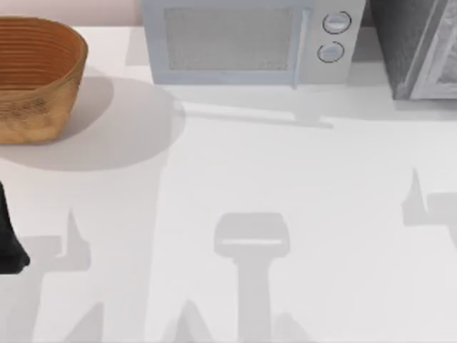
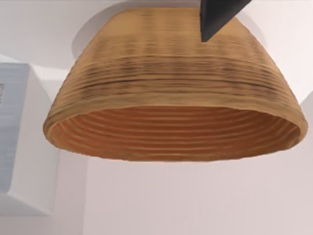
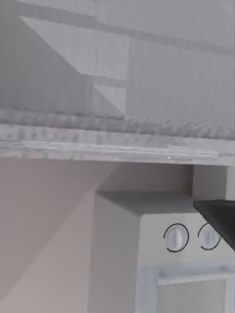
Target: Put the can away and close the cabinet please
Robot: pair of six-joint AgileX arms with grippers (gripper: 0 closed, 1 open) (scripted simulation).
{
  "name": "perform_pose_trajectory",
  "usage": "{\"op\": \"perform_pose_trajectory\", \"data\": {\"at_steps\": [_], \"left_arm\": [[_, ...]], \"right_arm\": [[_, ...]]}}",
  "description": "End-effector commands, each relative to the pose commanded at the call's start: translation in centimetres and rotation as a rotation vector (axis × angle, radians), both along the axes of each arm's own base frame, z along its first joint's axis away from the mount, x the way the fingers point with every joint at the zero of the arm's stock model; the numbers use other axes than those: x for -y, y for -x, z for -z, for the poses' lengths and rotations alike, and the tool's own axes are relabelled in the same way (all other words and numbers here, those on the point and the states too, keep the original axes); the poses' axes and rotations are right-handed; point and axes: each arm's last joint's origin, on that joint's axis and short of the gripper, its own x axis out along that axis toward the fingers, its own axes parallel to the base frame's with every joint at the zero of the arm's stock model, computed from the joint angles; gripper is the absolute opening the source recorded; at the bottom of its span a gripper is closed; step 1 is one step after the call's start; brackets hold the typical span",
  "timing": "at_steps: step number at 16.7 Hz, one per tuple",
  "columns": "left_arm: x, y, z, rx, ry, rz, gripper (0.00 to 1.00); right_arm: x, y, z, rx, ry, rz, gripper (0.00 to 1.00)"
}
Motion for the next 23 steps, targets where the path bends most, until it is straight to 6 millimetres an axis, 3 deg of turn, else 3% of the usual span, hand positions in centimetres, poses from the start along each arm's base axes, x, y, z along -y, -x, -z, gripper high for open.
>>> {"op": "perform_pose_trajectory", "data": {"at_steps": [4, 8, 16, 23], "left_arm": [[0.0, 0.0, 0.0, 0.000, 0.000, 0.000, 1.00], [0.0, 0.0, 0.0, 0.000, 0.000, 0.000, 1.00], [0.0, 0.0, 0.0, 0.000, 0.000, 0.000, 1.00], [0.0, 0.0, 0.0, 0.000, 0.000, 0.000, 1.00]], "right_arm": [[0.2, 1.0, 8.2, -0.016, -0.022, 0.019, 1.00], [0.3, 1.0, 12.3, -0.027, -0.039, 0.033, 1.00], [0.4, 0.9, 12.5, -0.030, -0.040, 0.030, 1.00], [3.0, -1.2, 9.4, 0.015, -0.028, 0.030, 1.00]]}}
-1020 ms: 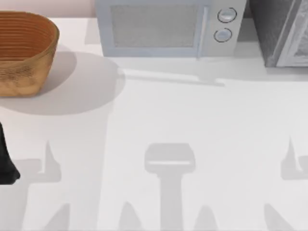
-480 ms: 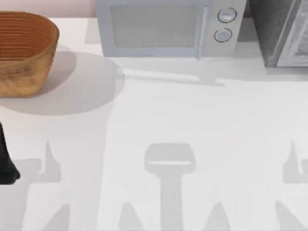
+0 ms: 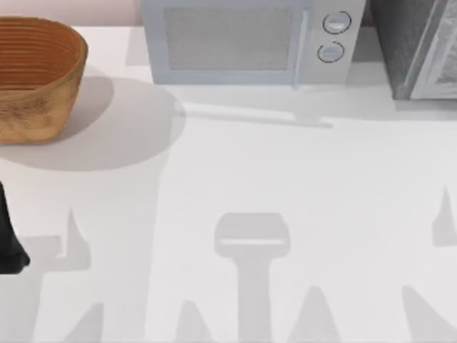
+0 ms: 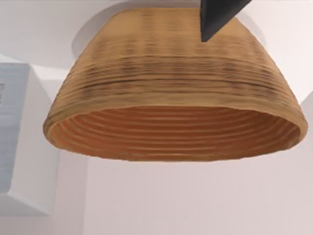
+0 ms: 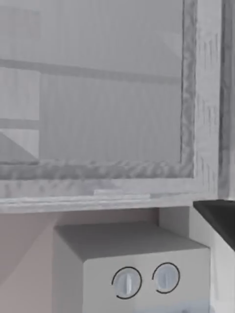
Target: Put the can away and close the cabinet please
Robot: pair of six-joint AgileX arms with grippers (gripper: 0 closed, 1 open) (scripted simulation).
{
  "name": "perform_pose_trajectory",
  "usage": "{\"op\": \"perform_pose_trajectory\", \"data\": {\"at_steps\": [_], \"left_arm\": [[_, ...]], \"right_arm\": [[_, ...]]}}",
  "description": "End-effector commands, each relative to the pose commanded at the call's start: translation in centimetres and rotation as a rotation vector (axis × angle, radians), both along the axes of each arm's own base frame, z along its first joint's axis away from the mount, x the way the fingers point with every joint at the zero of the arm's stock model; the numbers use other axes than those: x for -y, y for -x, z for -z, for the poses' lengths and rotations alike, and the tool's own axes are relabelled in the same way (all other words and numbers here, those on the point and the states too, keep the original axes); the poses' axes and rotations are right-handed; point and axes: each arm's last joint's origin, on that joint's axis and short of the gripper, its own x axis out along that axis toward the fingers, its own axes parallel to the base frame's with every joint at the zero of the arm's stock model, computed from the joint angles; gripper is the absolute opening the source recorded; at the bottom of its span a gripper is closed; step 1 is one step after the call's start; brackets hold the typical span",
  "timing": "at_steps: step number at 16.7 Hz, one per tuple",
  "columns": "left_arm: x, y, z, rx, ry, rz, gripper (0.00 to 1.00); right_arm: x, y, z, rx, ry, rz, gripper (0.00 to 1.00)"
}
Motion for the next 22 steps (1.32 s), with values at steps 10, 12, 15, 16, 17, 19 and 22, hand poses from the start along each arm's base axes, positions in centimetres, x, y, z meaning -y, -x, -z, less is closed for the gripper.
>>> {"op": "perform_pose_trajectory", "data": {"at_steps": [10, 12, 15, 16, 17, 19, 22], "left_arm": [[0.0, 0.0, 0.0, 0.000, 0.000, 0.000, 1.00], [0.0, 0.0, 0.0, 0.000, 0.000, 0.000, 1.00], [0.0, 0.0, 0.0, 0.000, 0.000, 0.000, 1.00], [0.0, 0.0, 0.0, 0.000, 0.000, 0.000, 1.00], [0.0, 0.0, 0.0, 0.000, 0.000, 0.000, 1.00], [0.0, 0.0, 0.0, 0.000, 0.000, 0.000, 1.00], [0.0, 0.0, 0.0, 0.000, 0.000, 0.000, 1.00]], "right_arm": [[12.4, -3.9, 0.8, -0.043, -0.004, 0.006, 1.00], [14.7, -3.5, 1.9, -0.047, -0.009, 0.004, 1.00], [16.8, -2.9, 3.1, -0.049, -0.012, 0.001, 1.00], [17.2, -2.7, 3.3, -0.049, -0.012, 0.001, 1.00], [17.4, -2.7, 3.4, -0.049, -0.012, 0.001, 1.00], [17.4, -2.7, 3.4, -0.049, -0.012, 0.001, 1.00], [17.2, -2.7, 3.4, -0.052, -0.016, -0.001, 1.00]]}}
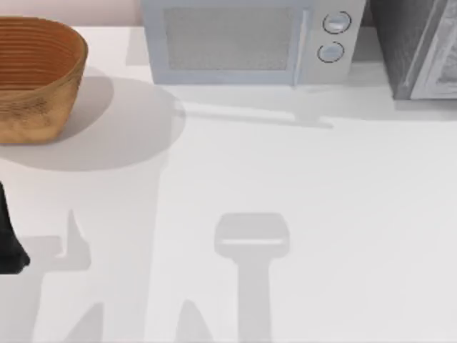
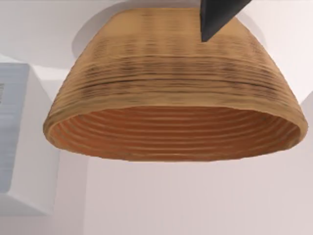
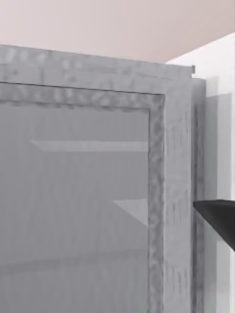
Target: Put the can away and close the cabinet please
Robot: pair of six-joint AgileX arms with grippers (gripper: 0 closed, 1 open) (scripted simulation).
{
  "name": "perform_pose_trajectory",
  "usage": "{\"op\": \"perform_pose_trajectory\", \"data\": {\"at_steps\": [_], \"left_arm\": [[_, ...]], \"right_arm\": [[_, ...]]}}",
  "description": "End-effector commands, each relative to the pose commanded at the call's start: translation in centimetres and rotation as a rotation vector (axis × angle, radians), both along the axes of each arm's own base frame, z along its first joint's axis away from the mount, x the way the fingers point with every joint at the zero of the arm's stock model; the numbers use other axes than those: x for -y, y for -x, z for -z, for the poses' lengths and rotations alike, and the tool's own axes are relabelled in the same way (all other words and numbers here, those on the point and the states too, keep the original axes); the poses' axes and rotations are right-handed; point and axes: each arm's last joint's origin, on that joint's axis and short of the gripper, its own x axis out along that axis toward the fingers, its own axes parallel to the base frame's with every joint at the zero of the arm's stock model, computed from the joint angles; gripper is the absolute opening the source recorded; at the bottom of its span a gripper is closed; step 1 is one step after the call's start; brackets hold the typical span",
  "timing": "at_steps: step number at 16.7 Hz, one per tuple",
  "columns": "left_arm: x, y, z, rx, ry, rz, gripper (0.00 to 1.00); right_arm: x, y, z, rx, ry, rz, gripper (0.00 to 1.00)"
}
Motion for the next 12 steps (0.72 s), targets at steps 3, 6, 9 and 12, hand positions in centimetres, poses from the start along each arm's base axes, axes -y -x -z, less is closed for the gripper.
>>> {"op": "perform_pose_trajectory", "data": {"at_steps": [3, 6, 9, 12], "left_arm": [[0.0, 0.0, 0.0, 0.000, 0.000, 0.000, 1.00], [0.0, 0.0, 0.0, 0.000, 0.000, 0.000, 1.00], [0.0, 0.0, 0.0, 0.000, 0.000, 0.000, 1.00], [0.0, 0.0, 0.0, 0.000, 0.000, 0.000, 1.00]], "right_arm": [[1.1, -0.6, -1.0, 0.001, 0.001, -0.002, 1.00], [3.5, -1.7, -3.8, 0.002, 0.003, -0.003, 1.00], [6.0, -2.8, -8.4, -0.002, -0.003, 0.000, 1.00], [7.5, -3.5, -14.5, -0.013, -0.021, 0.003, 1.00]]}}
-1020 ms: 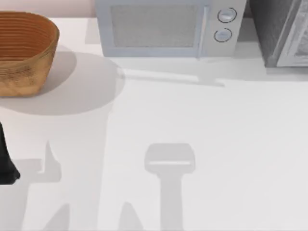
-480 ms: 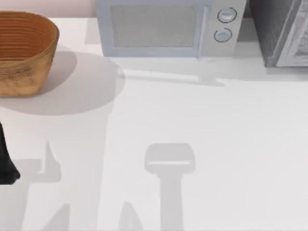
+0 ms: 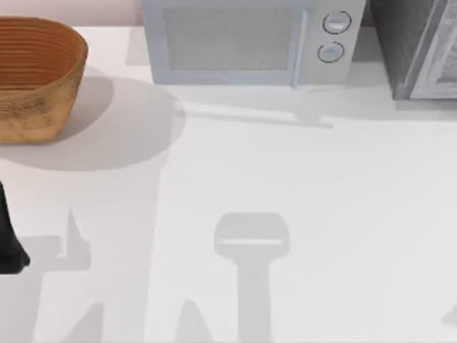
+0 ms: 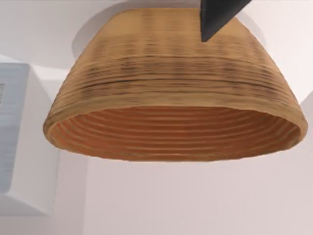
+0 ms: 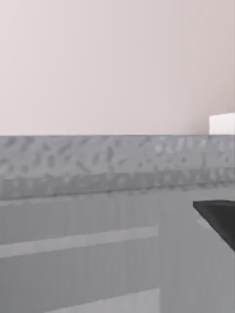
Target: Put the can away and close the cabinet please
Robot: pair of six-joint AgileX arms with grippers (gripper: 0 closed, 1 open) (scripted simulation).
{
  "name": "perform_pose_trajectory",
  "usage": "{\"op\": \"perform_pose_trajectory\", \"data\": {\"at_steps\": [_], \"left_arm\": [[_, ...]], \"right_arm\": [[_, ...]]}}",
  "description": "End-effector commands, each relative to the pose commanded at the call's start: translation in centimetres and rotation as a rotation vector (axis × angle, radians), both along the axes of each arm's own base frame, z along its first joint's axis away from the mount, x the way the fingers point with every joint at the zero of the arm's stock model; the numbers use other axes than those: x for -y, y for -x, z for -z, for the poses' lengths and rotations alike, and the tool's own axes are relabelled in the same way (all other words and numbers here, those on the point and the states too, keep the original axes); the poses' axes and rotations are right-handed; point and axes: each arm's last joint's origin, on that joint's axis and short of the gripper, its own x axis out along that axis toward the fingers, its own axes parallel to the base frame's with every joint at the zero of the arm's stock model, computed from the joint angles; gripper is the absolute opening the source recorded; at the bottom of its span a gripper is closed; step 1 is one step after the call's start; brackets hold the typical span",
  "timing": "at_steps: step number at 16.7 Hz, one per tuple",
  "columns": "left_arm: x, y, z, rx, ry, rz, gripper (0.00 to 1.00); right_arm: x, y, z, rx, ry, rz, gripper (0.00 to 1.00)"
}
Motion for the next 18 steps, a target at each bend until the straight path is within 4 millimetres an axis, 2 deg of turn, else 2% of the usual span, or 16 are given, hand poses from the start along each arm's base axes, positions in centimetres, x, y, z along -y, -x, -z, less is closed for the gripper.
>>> {"op": "perform_pose_trajectory", "data": {"at_steps": [2, 4, 7, 9, 12, 18], "left_arm": [[0.0, 0.0, 0.0, 0.000, 0.000, 0.000, 1.00], [0.0, 0.0, 0.0, 0.000, 0.000, 0.000, 1.00], [0.0, 0.0, 0.0, 0.000, 0.000, 0.000, 1.00], [0.0, 0.0, 0.0, 0.000, 0.000, 0.000, 1.00], [0.0, 0.0, 0.0, 0.000, 0.000, 0.000, 1.00], [0.0, 0.0, 0.0, 0.000, 0.000, 0.000, 1.00]], "right_arm": [[0.0, 0.0, -4.6, -0.007, -0.012, 0.001, 1.00], [-0.9, 0.4, -9.1, -0.010, -0.018, 0.001, 1.00], [-3.5, 1.6, -14.9, -0.007, -0.012, 0.000, 1.00], [-5.4, 2.4, -17.8, 0.001, 0.001, -0.001, 1.00], [-7.3, 3.4, -20.3, 0.012, 0.019, -0.002, 1.00], [-7.5, 3.5, -20.5, 0.014, 0.024, 0.000, 1.00]]}}
